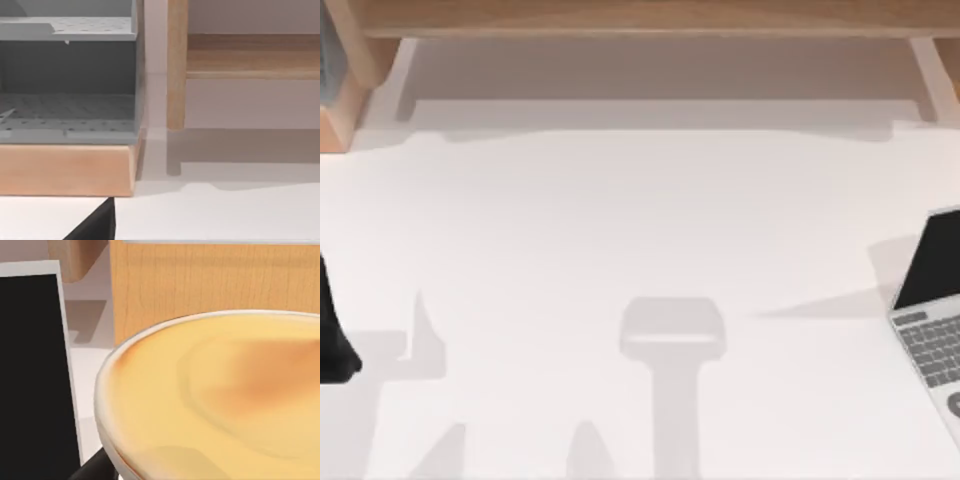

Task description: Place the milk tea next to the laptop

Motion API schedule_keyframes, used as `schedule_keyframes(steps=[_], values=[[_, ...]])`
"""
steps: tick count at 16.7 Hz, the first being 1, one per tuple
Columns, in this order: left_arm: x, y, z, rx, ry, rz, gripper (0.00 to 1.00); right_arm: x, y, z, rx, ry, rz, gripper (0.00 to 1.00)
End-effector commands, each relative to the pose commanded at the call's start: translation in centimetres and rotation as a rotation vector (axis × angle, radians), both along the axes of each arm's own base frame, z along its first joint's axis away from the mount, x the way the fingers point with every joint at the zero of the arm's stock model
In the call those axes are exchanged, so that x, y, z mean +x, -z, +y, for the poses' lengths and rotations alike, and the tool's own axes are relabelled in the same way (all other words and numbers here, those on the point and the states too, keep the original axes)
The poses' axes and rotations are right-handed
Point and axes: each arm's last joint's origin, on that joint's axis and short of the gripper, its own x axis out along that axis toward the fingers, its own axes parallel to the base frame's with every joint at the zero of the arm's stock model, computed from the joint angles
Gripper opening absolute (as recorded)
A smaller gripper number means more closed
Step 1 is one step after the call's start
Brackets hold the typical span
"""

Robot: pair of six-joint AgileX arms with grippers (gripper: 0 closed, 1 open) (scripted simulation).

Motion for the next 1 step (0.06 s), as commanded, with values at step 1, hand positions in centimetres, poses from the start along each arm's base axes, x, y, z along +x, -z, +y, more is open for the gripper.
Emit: schedule_keyframes(steps=[1], values=[[0.00, 0.00, 0.00, 0.000, 0.000, 0.000, 1.00, 0.00, 0.00, 0.00, 0.000, 0.000, 0.000, 1.00]])
